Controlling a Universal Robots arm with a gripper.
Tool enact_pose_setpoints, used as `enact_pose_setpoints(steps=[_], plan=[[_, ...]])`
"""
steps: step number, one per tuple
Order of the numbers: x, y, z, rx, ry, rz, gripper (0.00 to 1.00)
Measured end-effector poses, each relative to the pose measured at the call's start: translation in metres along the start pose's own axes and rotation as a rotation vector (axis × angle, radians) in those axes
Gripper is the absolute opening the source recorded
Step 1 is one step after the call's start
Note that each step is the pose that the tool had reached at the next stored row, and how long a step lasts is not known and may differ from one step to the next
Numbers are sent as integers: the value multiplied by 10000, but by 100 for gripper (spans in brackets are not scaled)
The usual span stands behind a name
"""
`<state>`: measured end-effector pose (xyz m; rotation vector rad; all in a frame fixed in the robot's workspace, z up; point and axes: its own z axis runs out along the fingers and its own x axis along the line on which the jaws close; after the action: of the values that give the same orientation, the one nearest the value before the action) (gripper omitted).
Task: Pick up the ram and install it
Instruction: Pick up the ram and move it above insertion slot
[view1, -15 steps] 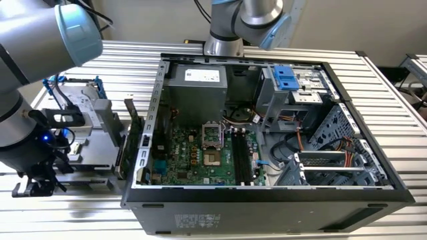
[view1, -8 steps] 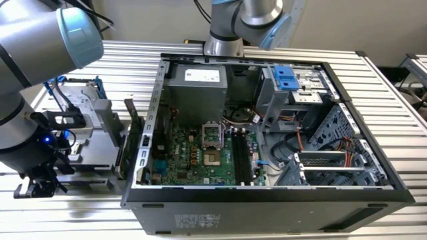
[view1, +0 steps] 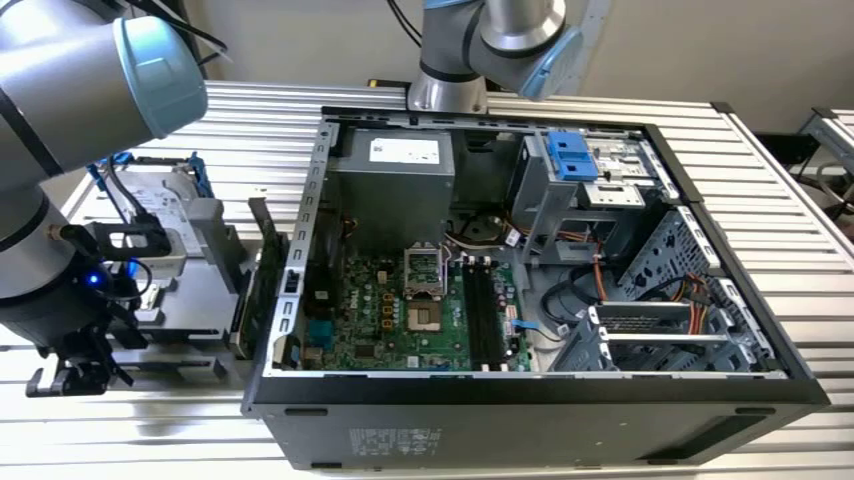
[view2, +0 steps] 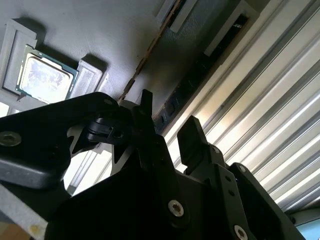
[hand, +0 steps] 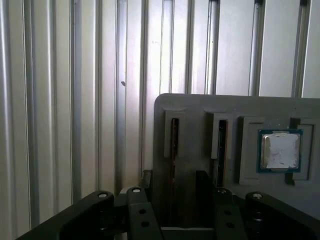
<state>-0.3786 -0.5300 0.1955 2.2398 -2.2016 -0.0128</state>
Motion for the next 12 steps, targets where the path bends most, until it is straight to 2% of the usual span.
enact_pose_setpoints(steps=[12], plan=[[0, 0, 2, 1, -1, -1, 100]])
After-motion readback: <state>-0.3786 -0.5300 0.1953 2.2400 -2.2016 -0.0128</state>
